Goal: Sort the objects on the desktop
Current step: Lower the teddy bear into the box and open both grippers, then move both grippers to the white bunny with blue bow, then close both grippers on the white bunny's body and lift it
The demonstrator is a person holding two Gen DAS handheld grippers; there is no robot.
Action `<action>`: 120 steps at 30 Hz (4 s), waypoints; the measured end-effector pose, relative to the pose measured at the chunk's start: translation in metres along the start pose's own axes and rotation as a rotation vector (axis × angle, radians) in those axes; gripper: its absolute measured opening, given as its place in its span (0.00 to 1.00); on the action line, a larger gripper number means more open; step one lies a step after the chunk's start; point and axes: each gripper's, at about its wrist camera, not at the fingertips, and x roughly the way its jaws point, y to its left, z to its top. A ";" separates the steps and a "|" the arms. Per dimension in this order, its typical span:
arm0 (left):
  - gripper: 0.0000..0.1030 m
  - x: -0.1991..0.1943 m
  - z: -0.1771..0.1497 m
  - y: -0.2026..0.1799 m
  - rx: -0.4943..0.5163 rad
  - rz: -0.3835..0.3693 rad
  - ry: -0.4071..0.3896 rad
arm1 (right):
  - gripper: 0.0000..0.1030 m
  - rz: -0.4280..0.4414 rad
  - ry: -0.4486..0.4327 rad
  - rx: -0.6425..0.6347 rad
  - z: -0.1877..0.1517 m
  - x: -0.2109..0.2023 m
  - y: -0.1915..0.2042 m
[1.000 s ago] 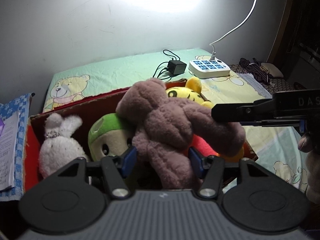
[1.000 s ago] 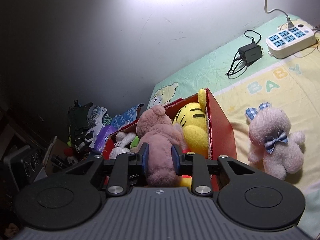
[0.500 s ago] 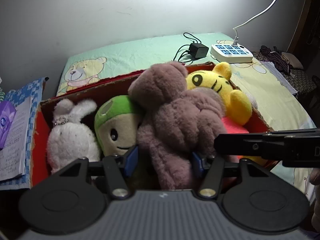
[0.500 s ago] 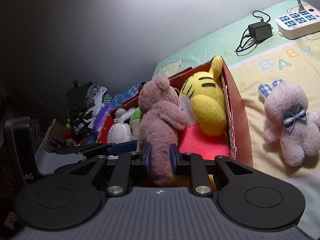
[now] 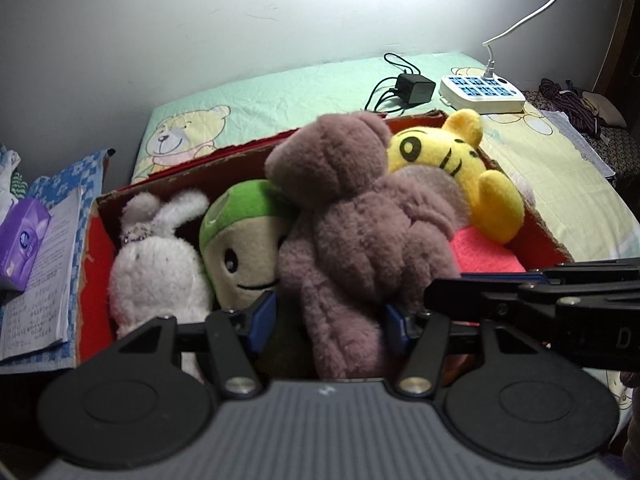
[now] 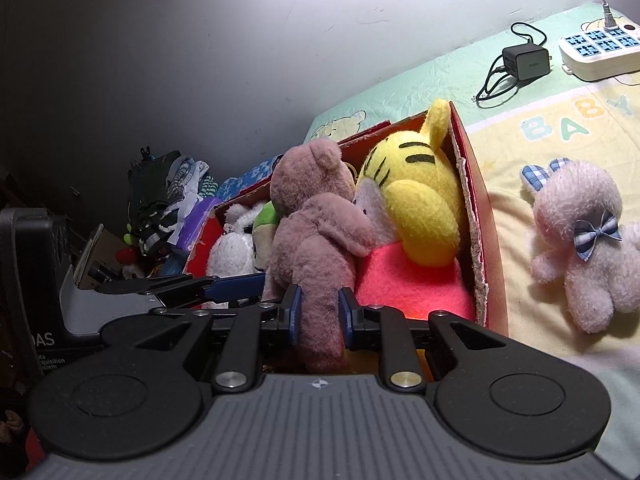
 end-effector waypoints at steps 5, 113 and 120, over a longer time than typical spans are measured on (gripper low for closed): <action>0.68 -0.002 -0.001 0.000 -0.012 0.022 0.006 | 0.22 0.004 -0.012 0.001 0.001 -0.006 -0.001; 0.72 0.123 0.030 -0.236 -0.080 -0.068 0.078 | 0.40 0.202 0.217 0.166 0.055 -0.033 -0.251; 0.69 0.106 0.021 -0.270 0.007 -0.186 0.070 | 0.39 0.149 0.190 0.218 0.042 -0.078 -0.267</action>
